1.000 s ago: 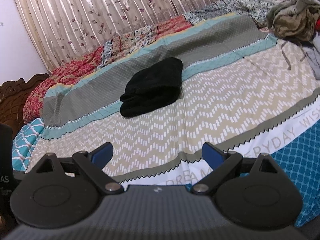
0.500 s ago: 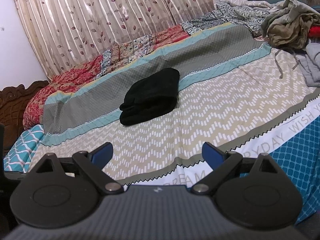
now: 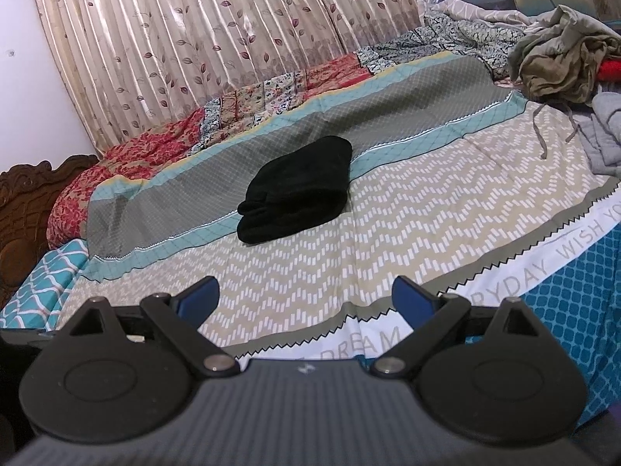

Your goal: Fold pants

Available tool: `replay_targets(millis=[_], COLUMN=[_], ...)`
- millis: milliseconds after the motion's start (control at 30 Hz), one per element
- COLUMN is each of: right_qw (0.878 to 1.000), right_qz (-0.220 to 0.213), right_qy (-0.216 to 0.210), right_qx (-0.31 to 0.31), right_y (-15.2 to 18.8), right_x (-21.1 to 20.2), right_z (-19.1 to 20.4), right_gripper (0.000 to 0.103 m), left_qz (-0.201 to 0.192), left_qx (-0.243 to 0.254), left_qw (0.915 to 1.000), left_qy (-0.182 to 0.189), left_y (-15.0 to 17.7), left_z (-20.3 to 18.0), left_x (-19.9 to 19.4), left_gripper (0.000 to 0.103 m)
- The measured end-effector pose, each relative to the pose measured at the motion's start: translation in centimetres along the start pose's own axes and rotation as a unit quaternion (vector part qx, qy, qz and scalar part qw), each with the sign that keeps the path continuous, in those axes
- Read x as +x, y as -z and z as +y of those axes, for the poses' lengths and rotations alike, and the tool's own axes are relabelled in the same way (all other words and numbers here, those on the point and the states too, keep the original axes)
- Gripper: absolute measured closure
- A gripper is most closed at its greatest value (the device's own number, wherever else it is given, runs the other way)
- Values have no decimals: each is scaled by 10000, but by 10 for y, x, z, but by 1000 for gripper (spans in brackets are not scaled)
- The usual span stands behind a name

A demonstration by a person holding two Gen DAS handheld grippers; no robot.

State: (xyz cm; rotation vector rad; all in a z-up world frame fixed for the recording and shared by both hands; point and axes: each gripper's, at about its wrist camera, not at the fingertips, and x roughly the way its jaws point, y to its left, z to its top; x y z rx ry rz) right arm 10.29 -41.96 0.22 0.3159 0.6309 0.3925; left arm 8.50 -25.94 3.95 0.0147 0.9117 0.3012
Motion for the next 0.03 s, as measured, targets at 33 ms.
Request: replay_targets(millis=[33], right_qw=[10000], right_qz=[1], right_qy=[2], right_qx=[-9], right_y=[1], right_x=[0], right_z=[0], right_gripper=[6], left_qz=[-4], left_qx=[-3], left_qw=[10000], left_qy=[18], left_y=[0], left_z=[-1], left_x=[0], left_gripper=[0])
